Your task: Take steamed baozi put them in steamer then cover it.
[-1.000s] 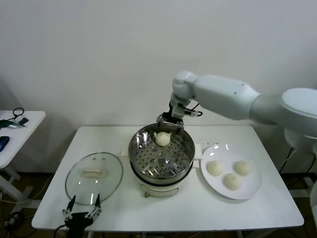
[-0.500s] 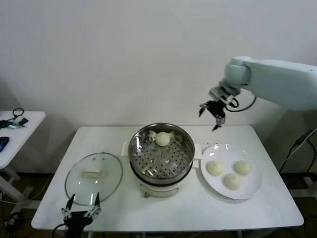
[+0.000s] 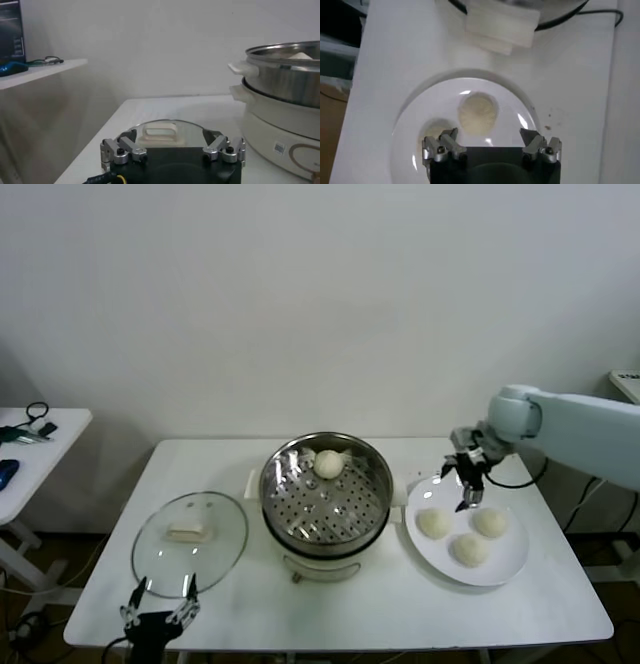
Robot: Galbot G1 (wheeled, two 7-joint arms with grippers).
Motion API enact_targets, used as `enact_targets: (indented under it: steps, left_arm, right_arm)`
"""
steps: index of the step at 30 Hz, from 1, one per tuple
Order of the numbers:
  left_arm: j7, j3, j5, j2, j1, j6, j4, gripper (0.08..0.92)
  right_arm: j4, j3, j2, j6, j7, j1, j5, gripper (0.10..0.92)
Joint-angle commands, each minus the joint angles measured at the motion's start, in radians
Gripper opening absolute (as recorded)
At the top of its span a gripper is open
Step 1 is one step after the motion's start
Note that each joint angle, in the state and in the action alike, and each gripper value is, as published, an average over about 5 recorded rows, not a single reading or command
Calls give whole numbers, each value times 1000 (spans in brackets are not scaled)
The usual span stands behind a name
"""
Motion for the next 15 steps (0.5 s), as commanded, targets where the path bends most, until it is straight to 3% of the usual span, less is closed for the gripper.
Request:
enact_targets:
  steps: [1, 15]
  left_arm:
    - [-1, -1, 1, -2, 3, -2, 1, 823]
    - [-6, -3, 4, -6, 16, -12, -2, 823]
  right_arm:
    - [-49, 159, -2, -83, 48, -227, -95, 823]
    - [-87, 280, 40, -93, 100, -333, -120, 817]
